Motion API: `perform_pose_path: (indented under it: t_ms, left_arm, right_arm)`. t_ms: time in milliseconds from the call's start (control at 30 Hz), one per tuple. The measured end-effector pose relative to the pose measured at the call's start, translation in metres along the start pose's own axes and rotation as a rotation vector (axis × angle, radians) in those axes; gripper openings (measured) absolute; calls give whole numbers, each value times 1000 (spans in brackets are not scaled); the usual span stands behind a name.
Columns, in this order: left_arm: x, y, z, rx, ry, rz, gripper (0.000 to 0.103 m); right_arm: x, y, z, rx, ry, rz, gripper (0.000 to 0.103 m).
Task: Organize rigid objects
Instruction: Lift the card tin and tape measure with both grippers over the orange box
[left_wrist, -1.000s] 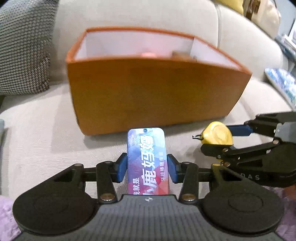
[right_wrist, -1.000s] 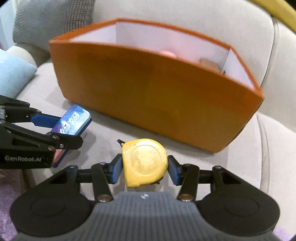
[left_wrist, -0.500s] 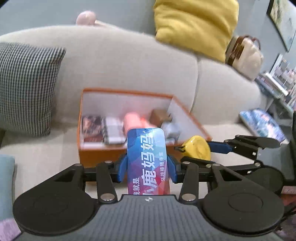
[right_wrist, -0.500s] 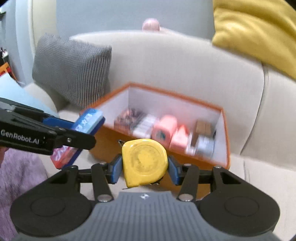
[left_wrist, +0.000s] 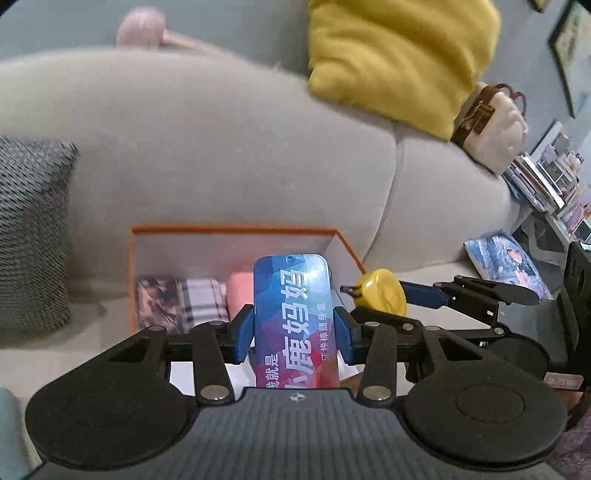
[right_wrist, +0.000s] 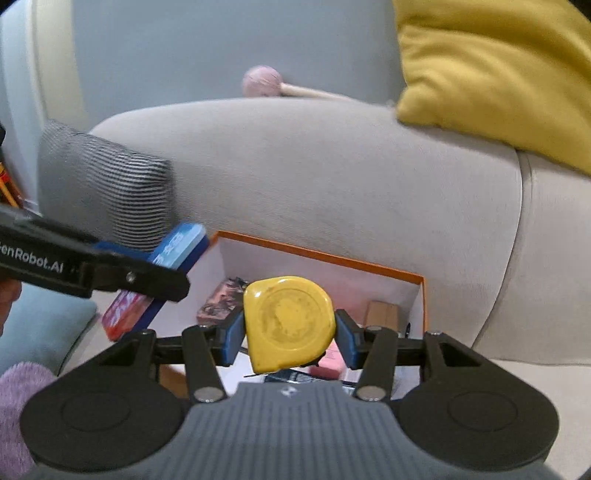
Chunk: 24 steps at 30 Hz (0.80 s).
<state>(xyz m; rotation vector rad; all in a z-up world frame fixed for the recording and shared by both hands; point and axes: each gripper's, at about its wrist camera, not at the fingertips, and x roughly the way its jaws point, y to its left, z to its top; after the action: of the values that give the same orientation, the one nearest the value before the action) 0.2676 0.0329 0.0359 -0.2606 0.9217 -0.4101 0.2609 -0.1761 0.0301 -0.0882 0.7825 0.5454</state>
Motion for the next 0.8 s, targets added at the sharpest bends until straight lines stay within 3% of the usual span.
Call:
perform_pose_path:
  t_ms: [167,400,667,800]
  left_arm:
    - [53,11,8,-12,147,56,51]
    - [118,42,-9,-91,384,134,51]
    - [162,52,-18,-138,532,196,51]
    - [177,52,-22,-166,576,193,52]
  right_arm:
    - [37,-21,1,63,91,22,53]
    - [74,-29,-11,80,171,42,53]
    - [97,-35,-15,88,198,54,53]
    - [102,-38,-17,90,204,56,53]
